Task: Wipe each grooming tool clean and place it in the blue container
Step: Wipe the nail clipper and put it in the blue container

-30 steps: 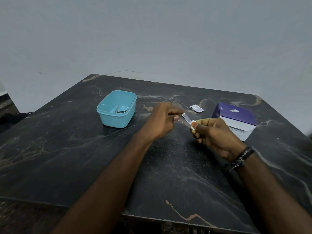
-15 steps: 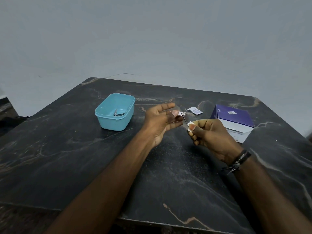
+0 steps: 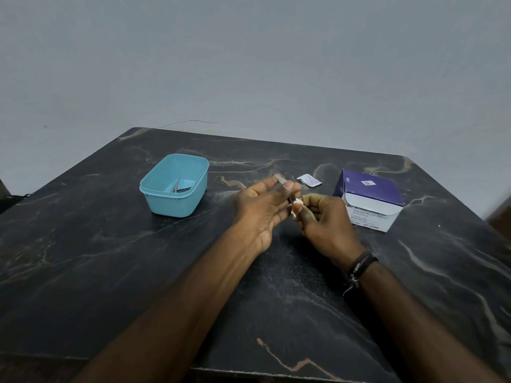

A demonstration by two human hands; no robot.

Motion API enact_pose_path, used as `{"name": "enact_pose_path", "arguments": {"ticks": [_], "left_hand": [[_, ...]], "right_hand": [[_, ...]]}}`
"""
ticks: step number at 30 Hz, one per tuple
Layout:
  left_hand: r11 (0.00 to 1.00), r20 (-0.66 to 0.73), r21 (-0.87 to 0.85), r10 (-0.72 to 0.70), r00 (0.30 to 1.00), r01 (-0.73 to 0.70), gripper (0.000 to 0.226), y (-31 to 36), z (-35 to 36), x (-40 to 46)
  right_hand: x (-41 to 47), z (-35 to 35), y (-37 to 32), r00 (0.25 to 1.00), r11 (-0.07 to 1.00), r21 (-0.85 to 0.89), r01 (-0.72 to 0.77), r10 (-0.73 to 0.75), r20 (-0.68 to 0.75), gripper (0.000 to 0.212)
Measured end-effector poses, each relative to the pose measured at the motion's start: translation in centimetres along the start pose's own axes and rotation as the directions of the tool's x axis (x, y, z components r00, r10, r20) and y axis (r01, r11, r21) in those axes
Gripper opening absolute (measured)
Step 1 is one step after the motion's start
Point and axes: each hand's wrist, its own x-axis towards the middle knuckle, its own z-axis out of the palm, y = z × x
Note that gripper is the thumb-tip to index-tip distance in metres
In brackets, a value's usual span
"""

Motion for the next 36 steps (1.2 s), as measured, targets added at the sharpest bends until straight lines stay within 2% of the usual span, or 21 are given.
{"name": "enact_pose_path", "arguments": {"ticks": [5, 11, 14, 17, 20, 24, 27, 36], "left_hand": [[0.954, 0.018, 0.247, 0.171, 0.985, -0.170, 0.016, 0.2, -0.2, -0.2], [0.882, 0.000, 0.421, 0.234, 0.972, -0.212, 0.025, 0.5, -0.5, 0.2], [0.863, 0.012, 0.451, 0.248, 0.969, -0.227, 0.028, 0.6, -0.7, 0.3], [0.846, 0.061, 0.488, 0.213, 0.975, -0.216, 0.035, 0.6, -0.9, 0.2], [0.830, 0.085, 0.513, 0.203, 0.975, -0.218, 0.025, 0.3, -0.7, -0.1], [0.820, 0.109, 0.526, 0.196, 0.975, -0.224, 0.018, -0.1, -0.7, -0.2], [0.818, 0.135, 0.528, 0.185, 0.973, -0.228, 0.018, -0.1, -0.7, -0.2], [0.811, 0.156, 0.540, 0.168, 0.973, -0.227, 0.018, -0.3, -0.6, -0.3]], "right_hand": [[-0.1, 0.4, 0.3, 0.999, 1.000, -0.012, 0.007, -0.007, 0.036, 0.027], [-0.1, 0.5, 0.1, 0.997, 0.999, 0.010, -0.039, 0.039, 0.066, 0.019], [0.0, -0.2, -0.2, 0.998, 0.998, 0.038, -0.051, 0.049, 0.038, 0.015], [0.1, -1.0, -0.7, 0.998, 0.986, 0.164, -0.026, 0.035, -0.051, 0.015], [0.1, -1.3, -1.2, 0.991, 0.965, 0.263, 0.002, 0.034, -0.133, 0.014], [0.2, -1.2, -1.0, 0.970, 0.976, 0.213, 0.036, 0.017, -0.242, 0.024], [0.3, -1.2, -1.0, 0.964, 0.980, 0.195, 0.034, 0.019, -0.264, 0.027], [0.2, -1.1, -1.1, 0.966, 0.974, 0.226, 0.016, 0.044, -0.256, 0.009]]}}
